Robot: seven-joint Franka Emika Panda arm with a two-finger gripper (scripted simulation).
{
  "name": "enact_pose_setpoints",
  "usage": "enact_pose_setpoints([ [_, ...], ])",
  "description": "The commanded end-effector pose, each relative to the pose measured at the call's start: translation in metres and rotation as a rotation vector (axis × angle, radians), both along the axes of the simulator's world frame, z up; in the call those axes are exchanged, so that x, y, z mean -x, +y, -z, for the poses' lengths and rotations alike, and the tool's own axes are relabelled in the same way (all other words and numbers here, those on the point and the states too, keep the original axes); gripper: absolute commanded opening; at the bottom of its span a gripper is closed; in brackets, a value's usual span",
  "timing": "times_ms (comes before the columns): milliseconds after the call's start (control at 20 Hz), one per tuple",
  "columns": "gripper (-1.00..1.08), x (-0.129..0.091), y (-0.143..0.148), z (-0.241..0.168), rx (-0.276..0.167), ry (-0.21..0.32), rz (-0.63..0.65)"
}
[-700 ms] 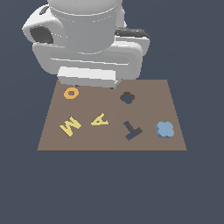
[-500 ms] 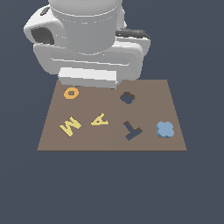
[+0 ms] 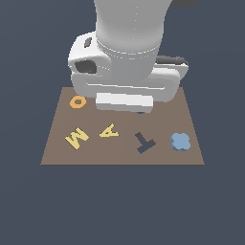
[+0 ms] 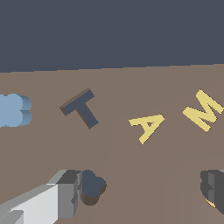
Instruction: Insert a designated object into the corresponding slot on a board.
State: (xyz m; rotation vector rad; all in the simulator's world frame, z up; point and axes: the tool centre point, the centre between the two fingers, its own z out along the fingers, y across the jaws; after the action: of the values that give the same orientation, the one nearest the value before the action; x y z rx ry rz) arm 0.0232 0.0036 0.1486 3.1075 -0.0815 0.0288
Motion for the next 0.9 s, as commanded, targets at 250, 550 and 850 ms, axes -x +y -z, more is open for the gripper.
enact_pose_setpoints([
  [250,1.0,-0.021,0.067,0.039,-0.014,0.008,-0.009],
  [550,1.0,-0.039,0.122,0.07,-0.024,0.013,-0.016],
  [850,1.0,-0.051,0.156,0.088,-0.03,0.016,-0.02],
])
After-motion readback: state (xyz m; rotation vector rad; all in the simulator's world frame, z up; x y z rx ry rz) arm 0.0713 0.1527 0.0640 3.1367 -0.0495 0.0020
